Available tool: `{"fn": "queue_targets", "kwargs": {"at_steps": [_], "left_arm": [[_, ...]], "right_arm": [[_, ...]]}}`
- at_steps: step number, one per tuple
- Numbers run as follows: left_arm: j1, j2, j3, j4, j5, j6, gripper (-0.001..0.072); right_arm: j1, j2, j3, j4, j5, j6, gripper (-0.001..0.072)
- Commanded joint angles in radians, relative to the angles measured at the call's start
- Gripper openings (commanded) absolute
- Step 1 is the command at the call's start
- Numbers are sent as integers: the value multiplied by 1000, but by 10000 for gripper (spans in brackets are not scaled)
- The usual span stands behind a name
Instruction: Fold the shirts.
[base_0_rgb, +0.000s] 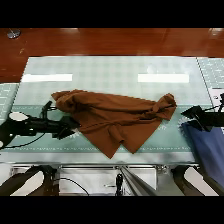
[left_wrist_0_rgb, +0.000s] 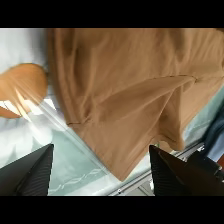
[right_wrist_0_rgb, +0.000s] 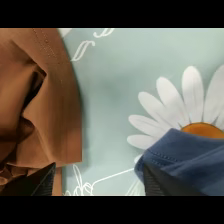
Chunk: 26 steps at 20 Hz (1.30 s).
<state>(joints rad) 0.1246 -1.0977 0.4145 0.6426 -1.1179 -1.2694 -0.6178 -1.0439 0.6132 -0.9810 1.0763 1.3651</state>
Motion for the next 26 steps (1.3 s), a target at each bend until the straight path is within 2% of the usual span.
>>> {"fn": "queue_targets", "kwargs": {"at_steps": [1, 6, 7, 8, 9, 12, 20, 25, 26], "left_arm": [[-164, -33, -15, -27, 154, -77, 705], [-321, -51, -10, -126, 436, -87, 702], [-354, -51, -2, -143, 480, -86, 660], [-377, -52, 9, -143, 498, -86, 439], [-388, -52, 21, -142, 499, -84, 19], [-391, -51, 48, -142, 497, -40, 20], [-391, -51, 58, -142, 470, -40, 20], [-391, -51, 58, -142, 454, -41, 20], [-391, -51, 58, -142, 444, -41, 20]], "right_arm": [[-1, 2, -9, 22, -3, -17, 621], [17, 0, -9, 21, -4, -18, 621], [37, -3, -9, 21, -6, -18, 621], [62, -5, -9, 22, -14, -17, 621], [88, -9, -9, 21, -33, -17, 621], [137, -36, -8, 26, -99, 28, 621], [142, -240, 116, 96, -92, 16, 621], [257, -352, 167, 110, -162, 53, 619], [278, -370, 181, 108, -164, 57, 565]]}}
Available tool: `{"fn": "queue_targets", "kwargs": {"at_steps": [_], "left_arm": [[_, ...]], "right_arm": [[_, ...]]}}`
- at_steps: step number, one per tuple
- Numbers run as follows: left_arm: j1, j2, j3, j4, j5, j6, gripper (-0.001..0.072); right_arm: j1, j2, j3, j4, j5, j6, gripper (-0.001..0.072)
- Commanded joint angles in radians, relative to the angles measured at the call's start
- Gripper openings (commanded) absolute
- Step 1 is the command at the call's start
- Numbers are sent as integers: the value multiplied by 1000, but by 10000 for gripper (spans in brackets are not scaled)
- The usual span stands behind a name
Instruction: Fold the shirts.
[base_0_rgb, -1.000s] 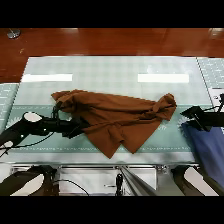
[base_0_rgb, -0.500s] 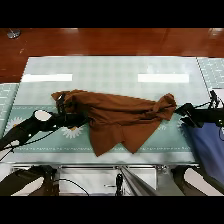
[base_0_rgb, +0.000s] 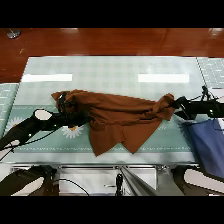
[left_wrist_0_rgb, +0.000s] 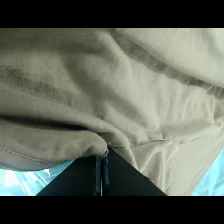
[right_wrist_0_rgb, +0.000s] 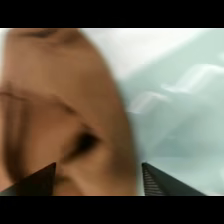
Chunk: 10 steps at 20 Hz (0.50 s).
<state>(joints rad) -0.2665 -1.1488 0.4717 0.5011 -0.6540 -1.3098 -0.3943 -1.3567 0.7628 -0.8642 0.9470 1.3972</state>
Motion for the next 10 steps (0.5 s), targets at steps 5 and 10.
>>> {"fn": "queue_targets", "kwargs": {"at_steps": [5, 10], "left_arm": [[27, 3, 63, 0, -103, 25, 20], [241, 98, 491, -1, -237, 72, 19]], "right_arm": [[111, -73, 117, -12, 16, -23, 24], [118, 6, 536, 1, 252, -27, 21]]}}
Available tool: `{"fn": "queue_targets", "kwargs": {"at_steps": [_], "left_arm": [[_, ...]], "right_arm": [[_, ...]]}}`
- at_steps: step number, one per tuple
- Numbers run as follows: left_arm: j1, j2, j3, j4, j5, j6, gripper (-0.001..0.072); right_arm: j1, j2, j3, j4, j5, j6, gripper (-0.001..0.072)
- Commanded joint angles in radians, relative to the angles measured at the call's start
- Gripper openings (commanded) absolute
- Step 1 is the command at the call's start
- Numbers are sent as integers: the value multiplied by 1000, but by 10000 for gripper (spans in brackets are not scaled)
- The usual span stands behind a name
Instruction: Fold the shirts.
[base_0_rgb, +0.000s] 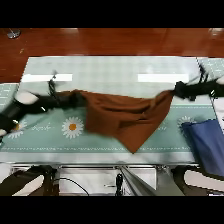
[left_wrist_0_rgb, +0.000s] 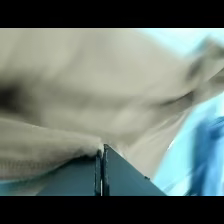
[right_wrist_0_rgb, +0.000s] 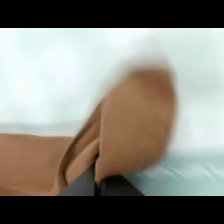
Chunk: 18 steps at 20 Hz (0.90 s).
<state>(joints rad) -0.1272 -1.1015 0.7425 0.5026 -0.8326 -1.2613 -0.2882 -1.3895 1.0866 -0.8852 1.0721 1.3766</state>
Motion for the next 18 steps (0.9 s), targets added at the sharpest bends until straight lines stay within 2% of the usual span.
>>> {"fn": "queue_targets", "kwargs": {"at_steps": [1, 5, 8, 11, 14, 18], "left_arm": [[138, 70, 331, -3, -45, 23, 19], [278, 125, 778, -2, -46, 23, 19], [401, 192, 997, 2, -90, 23, 19], [533, 304, 1079, 67, -123, 23, 19], [650, 455, 1081, 253, -123, -13, 19], [651, 580, 1081, 440, -162, -34, 19]], "right_arm": [[25, 61, 328, 26, 164, -5, 21], [48, 197, 671, -22, 220, 0, 21], [47, 370, 750, -69, 222, -1, 22], [47, 564, 751, -158, 247, 1, 22], [47, 718, 751, -221, 302, 72, 22], [47, 835, 751, -223, 396, 87, 22]]}}
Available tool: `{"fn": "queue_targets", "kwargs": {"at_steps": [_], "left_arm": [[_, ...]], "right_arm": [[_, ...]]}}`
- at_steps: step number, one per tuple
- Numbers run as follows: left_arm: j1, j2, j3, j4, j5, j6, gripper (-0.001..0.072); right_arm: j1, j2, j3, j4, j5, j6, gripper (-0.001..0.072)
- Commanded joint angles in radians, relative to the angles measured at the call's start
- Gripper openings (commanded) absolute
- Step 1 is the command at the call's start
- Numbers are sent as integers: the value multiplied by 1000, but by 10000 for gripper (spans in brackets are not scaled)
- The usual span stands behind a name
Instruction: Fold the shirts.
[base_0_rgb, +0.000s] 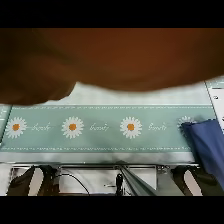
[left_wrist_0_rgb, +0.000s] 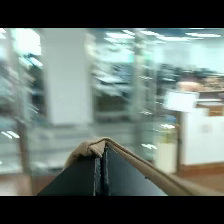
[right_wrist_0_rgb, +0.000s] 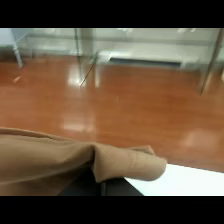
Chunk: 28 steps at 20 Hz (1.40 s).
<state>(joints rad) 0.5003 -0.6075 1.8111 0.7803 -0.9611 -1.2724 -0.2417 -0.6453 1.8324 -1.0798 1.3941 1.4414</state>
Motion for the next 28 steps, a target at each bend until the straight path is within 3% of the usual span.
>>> {"fn": "queue_targets", "kwargs": {"at_steps": [1, 5, 9, 13, 16, 18, 22, 26, 27, 28], "left_arm": [[-5, 95, 13, 201, -56, -23, 19], [-216, 95, -98, 338, -105, -61, 19], [-301, 56, -359, 457, -78, -62, 19], [-301, -113, -537, 318, -29, -68, 19], [-302, -307, -566, 225, 11, -68, 19], [-302, -431, -566, 162, 49, -68, 19], [-303, -604, -565, 29, 145, -68, 20], [-322, -714, -565, -4, 172, -68, 21], [-335, -731, -565, -4, 170, -68, 57], [-346, -742, -565, -4, 169, -68, 245]], "right_arm": [[0, 101, 5, -26, 116, 26, 22], [0, 105, -41, -25, 247, 49, 22], [0, 96, -273, 31, 205, 58, 22], [1, 33, -570, 117, 18, -8, 22], [1, -118, -706, 163, -137, -58, 22], [1, -265, -714, 210, -226, -47, 23], [2, -547, -703, 450, -464, -134, 23], [2, -815, -597, 517, -513, -103, 24], [2, -869, -567, 545, -513, -103, 106], [2, -911, -542, 586, -513, -103, 439]]}}
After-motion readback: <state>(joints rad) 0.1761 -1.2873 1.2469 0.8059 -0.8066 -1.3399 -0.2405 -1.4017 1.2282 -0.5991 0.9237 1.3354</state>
